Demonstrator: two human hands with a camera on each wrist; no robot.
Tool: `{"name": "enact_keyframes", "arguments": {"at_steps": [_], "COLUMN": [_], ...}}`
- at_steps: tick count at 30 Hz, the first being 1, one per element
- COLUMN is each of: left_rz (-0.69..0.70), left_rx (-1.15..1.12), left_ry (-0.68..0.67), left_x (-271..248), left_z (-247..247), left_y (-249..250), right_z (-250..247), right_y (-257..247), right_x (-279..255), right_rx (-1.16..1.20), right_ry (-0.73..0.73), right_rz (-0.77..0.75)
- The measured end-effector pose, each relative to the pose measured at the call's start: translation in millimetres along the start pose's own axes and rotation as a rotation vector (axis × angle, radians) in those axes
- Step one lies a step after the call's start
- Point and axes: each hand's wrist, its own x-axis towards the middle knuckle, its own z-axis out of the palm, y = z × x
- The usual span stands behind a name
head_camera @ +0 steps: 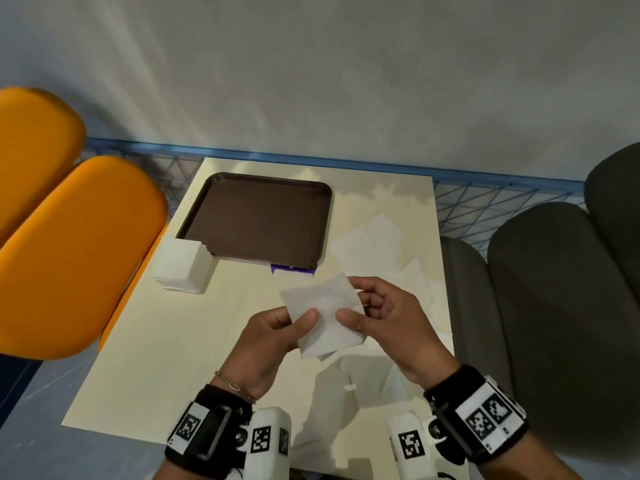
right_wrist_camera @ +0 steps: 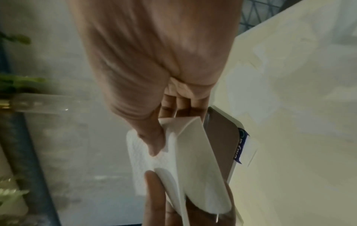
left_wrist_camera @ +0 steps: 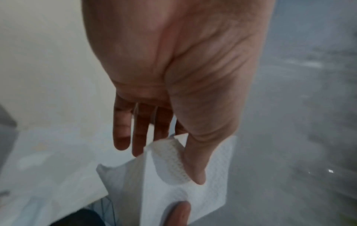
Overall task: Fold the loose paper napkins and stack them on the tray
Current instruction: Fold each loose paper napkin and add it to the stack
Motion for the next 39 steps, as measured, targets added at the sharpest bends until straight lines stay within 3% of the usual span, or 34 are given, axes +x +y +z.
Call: {"name": "enact_keyframes", "arguments": {"at_steps": [3,11,17,21,29,32,39], "left_rz": [0.042,0.389,0.558,0.618,0.51,0.427,0.389], "left_rx": [0.026,0.546,0.76,0.806,0.56,0.443,0.341], "left_ry": [0.033,0.009,-0.003,-0.013,0.034,0.064,0.135], "left_x": [-4.0,-20.3,-32.0,-36.9,-44.3,-44.7,-46.1], "left_z": [4.9,-6.0,-10.3,-12.0,-9.7,-10.9,-6.4], "left_y": [2.4,34.8,54.6,59.7,64.1,60.1,56.9], "right_z": [-1.7,-8.8,-9.3,-7.3,-4.9,-6.6,-10.8], "right_y": [-3.7,-40.2,-57.4,-62.1,-65.3,-65.0,-68.6], "right_x": [-3.3,-15.0,-13.1,-11.8,-12.9,-12.3,-12.2], "right_rx": [-0.047,-0.529,-0.62,-0.692,-0.618,-0.53,-0.425], "right_ry": [0.0,-0.096,-0.093,-0.167,-0.048,0.018,0.031], "right_rz": [-0.017,-0.316,-0.367,-0.462,-0.508,-0.44,-0.246]}}
